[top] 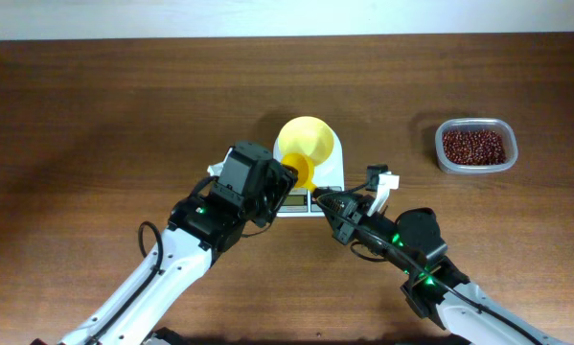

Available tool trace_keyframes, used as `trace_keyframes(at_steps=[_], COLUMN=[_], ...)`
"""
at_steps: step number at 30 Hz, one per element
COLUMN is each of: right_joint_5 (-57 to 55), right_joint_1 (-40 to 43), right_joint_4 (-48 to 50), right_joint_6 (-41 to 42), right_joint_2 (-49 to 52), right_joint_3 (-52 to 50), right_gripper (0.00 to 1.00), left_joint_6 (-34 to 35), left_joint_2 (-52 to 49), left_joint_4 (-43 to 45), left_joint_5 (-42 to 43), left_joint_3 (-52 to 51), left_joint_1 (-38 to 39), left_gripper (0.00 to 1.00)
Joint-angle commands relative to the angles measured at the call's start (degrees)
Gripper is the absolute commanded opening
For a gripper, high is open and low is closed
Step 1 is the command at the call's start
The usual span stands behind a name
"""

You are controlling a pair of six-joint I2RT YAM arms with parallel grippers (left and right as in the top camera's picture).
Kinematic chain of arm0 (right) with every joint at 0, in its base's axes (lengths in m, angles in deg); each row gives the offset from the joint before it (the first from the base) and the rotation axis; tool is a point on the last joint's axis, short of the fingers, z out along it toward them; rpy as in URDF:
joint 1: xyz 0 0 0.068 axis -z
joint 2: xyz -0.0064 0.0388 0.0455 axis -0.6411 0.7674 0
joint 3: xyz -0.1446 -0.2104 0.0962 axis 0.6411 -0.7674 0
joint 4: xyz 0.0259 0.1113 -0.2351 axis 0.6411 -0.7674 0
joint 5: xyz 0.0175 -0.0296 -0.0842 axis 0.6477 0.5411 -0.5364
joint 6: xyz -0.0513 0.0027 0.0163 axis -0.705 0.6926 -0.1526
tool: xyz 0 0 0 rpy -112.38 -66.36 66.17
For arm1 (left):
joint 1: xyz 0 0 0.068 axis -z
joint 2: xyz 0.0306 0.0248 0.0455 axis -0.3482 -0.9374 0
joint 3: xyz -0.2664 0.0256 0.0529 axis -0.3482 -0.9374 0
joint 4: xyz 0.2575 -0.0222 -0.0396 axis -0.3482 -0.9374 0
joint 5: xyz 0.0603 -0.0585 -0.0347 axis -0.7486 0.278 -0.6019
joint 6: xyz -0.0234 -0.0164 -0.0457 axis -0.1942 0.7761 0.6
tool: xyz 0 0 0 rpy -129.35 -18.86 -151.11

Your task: Scoop item into bowl and weigh 50g on scale

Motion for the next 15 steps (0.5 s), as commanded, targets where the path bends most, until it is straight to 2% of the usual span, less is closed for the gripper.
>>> trace_keyframes(at_steps=[1, 4, 6, 9, 11, 12, 13, 15], right_joint_5=[-0.26, 1.97, 4.87, 5.57, 5.81, 6.71, 7.37, 7.74], right_joint_1=[-0.35, -0.35, -0.31, 0.52, 3.74, 4.70, 5.18, 5.38], right_joint_4=[-0.79, -0.55, 1.16, 1.55, -0.39, -0.52, -0.20, 0.33], right_joint_6=[-0.46, -0.42, -0.46, -0.68, -0.66, -0.66, -0.66, -0.68], right_joint_2=[0.15, 0.15, 0.13, 0.15, 0.15, 0.15, 0.13, 0.13], right_joint_3=[0.83, 0.83, 0.83, 0.83, 0.83, 0.83, 0.83, 0.83], right_gripper=[0.04, 0.04, 0.04, 0.04, 0.04, 0.04, 0.04, 0.04], left_joint_6=[-12.87, -24.39, -25.70, -25.99, -33.97, -37.73, -39.21, -39.21], left_joint_2=[-0.13, -0.11, -0.07, 1.16, 3.45, 4.63, 5.22, 6.05], left_joint_4=[1.03, 3.65, 3.98, 7.02, 10.40, 12.20, 12.70, 12.57], left_joint_5=[-1.92, -1.90, -3.26, -3.15, -3.21, -3.26, -3.93, -7.15], left_joint_3=[0.04, 0.07, 0.07, 0.13, 0.37, 0.39, 0.39, 0.42], left_joint_1=[-0.26, -1.92, -4.11, -8.04, -8.44, -8.44, -8.44, -8.44], left_gripper=[0.61, 0.75, 0.80, 0.80, 0.81, 0.92, 0.96, 0.98])
